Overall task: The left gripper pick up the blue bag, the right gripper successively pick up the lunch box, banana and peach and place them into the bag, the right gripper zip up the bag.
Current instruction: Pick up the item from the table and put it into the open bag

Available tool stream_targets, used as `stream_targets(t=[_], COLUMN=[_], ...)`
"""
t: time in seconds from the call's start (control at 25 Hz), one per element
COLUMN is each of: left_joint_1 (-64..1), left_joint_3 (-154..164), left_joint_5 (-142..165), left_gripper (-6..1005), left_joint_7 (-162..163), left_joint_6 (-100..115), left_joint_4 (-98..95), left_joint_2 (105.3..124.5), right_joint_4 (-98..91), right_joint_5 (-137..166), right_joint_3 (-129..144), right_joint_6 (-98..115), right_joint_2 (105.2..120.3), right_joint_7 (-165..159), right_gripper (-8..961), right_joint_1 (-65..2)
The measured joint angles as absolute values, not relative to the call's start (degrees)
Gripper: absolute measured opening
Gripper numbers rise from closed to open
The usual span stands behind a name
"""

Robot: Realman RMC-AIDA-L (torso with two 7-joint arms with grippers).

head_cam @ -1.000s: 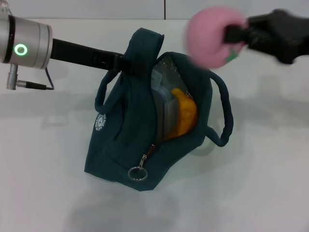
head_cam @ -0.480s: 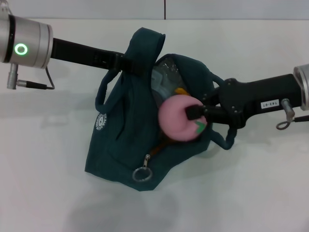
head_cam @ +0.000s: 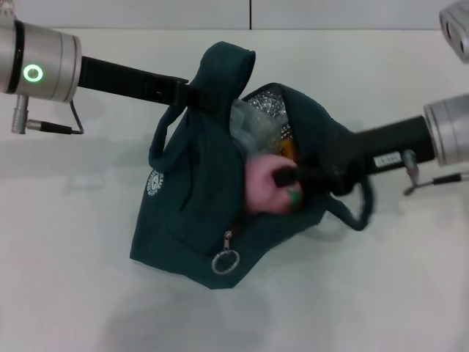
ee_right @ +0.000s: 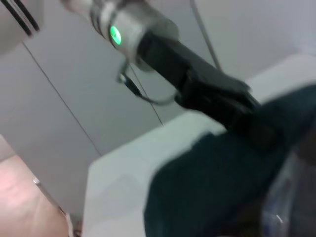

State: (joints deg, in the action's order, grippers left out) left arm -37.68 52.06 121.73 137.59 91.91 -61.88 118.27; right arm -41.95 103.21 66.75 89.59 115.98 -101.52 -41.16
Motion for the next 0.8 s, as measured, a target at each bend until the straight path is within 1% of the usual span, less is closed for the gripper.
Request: stream_targets(t=[0.24,0.32,0.4,0.64,0.8], left_joint_1=[-37.7,-37.7,-37.7,-37.7,-37.3], left_joint_3=[52.2,52.3,52.4,52.4,52.4], left_joint_5=[121.7,121.7,121.7,121.7,121.6], left_gripper=[50,50,50,50,50], left_joint_7=[137.3,137.2,137.1,137.0,136.9], left_joint_6=[91.9,91.9,91.9,91.9,92.0], left_joint_4=[-61.9,-61.9,-61.9,-61.9,-61.8], left_joint_2=[118.85,119.07,119.13,119.12,119.07], right_joint_4=[-40.4,-37.1,-35.9,-35.8,-39.1], right_joint_5=[99.3,99.3,99.3,99.0,98.0], right_joint_3=[70.3,75.5,76.2,77.5,76.6], right_joint_6=[86.4,81.6,80.9,81.3,85.7], right_joint_2=[115.94,115.64,115.64,115.83,115.55], right_joint_7=[-100.0,-101.2,-101.3,-101.3,-101.0], right_gripper=[47,48,49,154,293], right_joint_1=[-42.8,-44.9,-45.6,-46.2,-44.8])
